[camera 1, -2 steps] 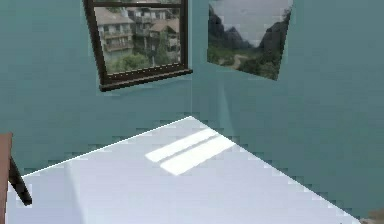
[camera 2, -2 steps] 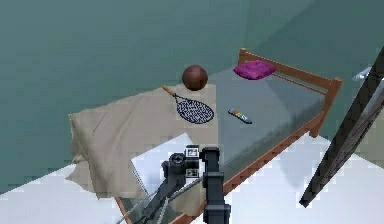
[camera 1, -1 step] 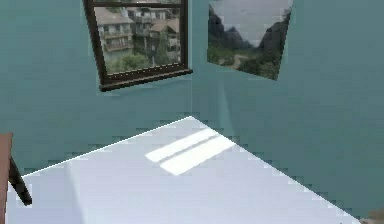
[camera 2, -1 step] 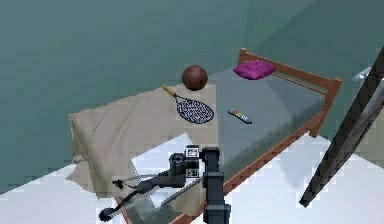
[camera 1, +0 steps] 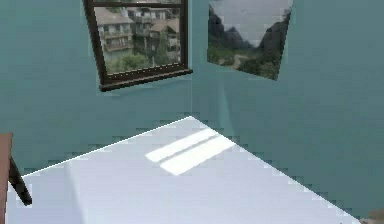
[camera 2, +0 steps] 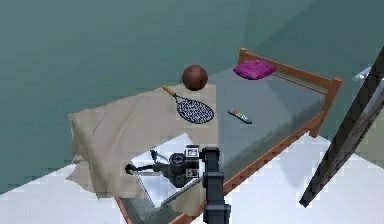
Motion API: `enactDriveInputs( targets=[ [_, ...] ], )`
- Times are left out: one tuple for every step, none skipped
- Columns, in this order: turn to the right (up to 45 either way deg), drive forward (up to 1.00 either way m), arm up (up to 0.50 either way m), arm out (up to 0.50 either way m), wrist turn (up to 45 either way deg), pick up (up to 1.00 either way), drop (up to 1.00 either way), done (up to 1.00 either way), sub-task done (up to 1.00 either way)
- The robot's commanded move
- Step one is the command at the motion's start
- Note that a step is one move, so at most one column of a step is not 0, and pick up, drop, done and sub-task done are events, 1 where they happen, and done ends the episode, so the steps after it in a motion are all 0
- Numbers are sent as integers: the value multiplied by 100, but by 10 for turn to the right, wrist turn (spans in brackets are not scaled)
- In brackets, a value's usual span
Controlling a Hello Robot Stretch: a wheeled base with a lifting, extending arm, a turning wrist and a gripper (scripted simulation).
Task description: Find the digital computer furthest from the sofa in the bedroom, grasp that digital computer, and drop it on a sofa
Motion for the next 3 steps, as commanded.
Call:
enactDriveInputs(
  targets=[
    [0, 0, 0, 0, 30, 0, 0, 0, 0],
    [0, 0, -30, 0, 0, 0, 0, 0, 0],
    [0, 0, 0, 0, 0, 100, 0, 0, 0]
  ],
)
